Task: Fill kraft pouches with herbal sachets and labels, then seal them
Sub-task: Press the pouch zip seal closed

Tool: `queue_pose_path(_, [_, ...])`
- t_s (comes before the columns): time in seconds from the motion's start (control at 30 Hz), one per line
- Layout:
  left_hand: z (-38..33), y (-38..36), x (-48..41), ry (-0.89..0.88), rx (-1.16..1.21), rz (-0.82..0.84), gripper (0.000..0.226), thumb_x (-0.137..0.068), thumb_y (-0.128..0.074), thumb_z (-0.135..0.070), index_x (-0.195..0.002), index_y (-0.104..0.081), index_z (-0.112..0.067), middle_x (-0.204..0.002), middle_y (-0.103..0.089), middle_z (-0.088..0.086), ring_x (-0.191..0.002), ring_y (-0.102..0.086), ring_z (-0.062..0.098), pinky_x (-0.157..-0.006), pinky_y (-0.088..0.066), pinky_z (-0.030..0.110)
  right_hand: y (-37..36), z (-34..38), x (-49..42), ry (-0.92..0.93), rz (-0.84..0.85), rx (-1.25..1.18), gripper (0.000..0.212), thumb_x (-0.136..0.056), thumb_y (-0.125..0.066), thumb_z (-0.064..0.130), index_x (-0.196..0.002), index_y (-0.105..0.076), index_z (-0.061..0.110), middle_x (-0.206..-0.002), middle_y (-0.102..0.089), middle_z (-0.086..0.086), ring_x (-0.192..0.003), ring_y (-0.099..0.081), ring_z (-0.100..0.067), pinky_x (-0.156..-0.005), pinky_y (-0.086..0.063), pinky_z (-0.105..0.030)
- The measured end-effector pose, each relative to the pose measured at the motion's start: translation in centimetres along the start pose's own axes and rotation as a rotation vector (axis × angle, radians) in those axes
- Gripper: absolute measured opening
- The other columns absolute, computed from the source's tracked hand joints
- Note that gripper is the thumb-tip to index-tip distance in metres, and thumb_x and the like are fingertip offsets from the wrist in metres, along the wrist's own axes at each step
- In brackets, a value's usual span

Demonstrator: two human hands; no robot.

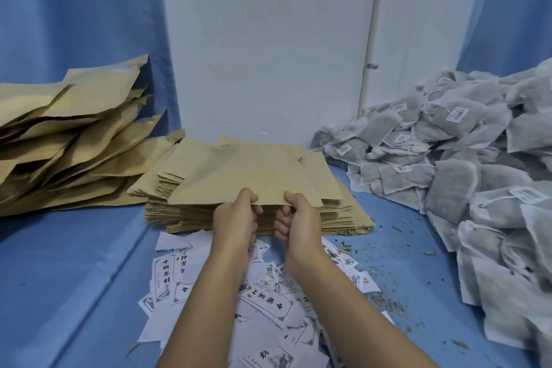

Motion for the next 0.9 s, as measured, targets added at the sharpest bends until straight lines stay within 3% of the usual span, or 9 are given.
queue_pose_path(0.1, [0.2, 0.2, -0.2, 0.004, 0.074, -0.022, 0.028, -0.085, -0.052, -0.014, -0.059, -0.049, -0.006, -0.037, -0.033, -0.005, -0.031, -0.023, 0.007, -0.033, -0.018, 0.017, -0.1, -0.5, -0.1, -0.038, 0.012, 0.002, 0.04, -0.091, -0.049, 0.017, -0.054, -0.035, 0.015, -0.038, -0.029, 0.005, -0.031, -0.02, -0.008, -0.034, -0.015, -0.017])
queue_pose_path(0.27, [1.7, -1.2, -0.1, 0.097, 0.022, 0.109, 0.031, -0.082, -0.051, -0.017, -0.052, -0.046, -0.012, -0.041, -0.03, -0.003, -0.036, -0.021, 0.01, -0.036, -0.016, 0.016, -0.9, -1.0, 0.2, -0.065, 0.063, 0.165, 0.038, -0.089, -0.05, 0.013, -0.052, -0.042, 0.012, -0.034, -0.036, 0.005, -0.026, -0.026, -0.006, -0.031, -0.022, -0.015])
queue_pose_path(0.4, [1.5, -0.9, -0.2, 0.069, 0.05, 0.033, 0.026, -0.083, -0.052, -0.014, -0.058, -0.048, -0.009, -0.038, -0.035, -0.004, -0.031, -0.025, 0.009, -0.033, -0.02, 0.016, 0.1, -0.4, -0.2, -0.048, -0.004, 0.071, 0.035, -0.086, -0.05, 0.008, -0.054, -0.039, 0.013, -0.038, -0.032, 0.004, -0.029, -0.022, -0.008, -0.033, -0.019, -0.016])
queue_pose_path(0.57, [1.4, -1.2, -0.1, 0.072, 0.055, 0.074, 0.027, -0.087, -0.05, -0.012, -0.06, -0.05, -0.008, -0.036, -0.039, -0.006, -0.029, -0.028, 0.007, -0.032, -0.021, 0.015, 0.0, -0.6, -0.2, -0.065, 0.027, 0.213, 0.035, -0.086, -0.052, 0.014, -0.052, -0.043, 0.013, -0.04, -0.033, 0.002, -0.032, -0.023, -0.01, -0.035, -0.019, -0.016])
queue_pose_path(0.73, [0.1, 0.9, -0.5, 0.021, 0.123, -0.031, 0.03, -0.088, -0.051, -0.014, -0.058, -0.046, -0.009, -0.035, -0.032, -0.008, -0.03, -0.019, 0.006, -0.033, -0.012, 0.015, 0.6, 0.6, -0.5, -0.033, -0.029, 0.053, 0.036, -0.087, -0.054, 0.012, -0.055, -0.038, 0.014, -0.038, -0.031, 0.006, -0.032, -0.021, -0.008, -0.032, -0.017, -0.018])
queue_pose_path(0.9, [-0.2, 2.5, -0.3, 0.002, 0.079, -0.096, 0.025, -0.086, -0.054, -0.016, -0.062, -0.049, -0.011, -0.041, -0.035, -0.006, -0.034, -0.022, 0.006, -0.035, -0.015, 0.017, 1.1, 0.1, -0.4, -0.058, -0.072, 0.001, 0.036, -0.087, -0.053, 0.011, -0.055, -0.037, 0.015, -0.037, -0.029, 0.007, -0.03, -0.02, -0.007, -0.031, -0.017, -0.018])
Point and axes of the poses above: each hand's wrist, its own x-axis away from the middle knuckle, its own y-axis out of the back of the hand, z = x × y, the point moved 10 cm from there along -x, towards the middle knuckle
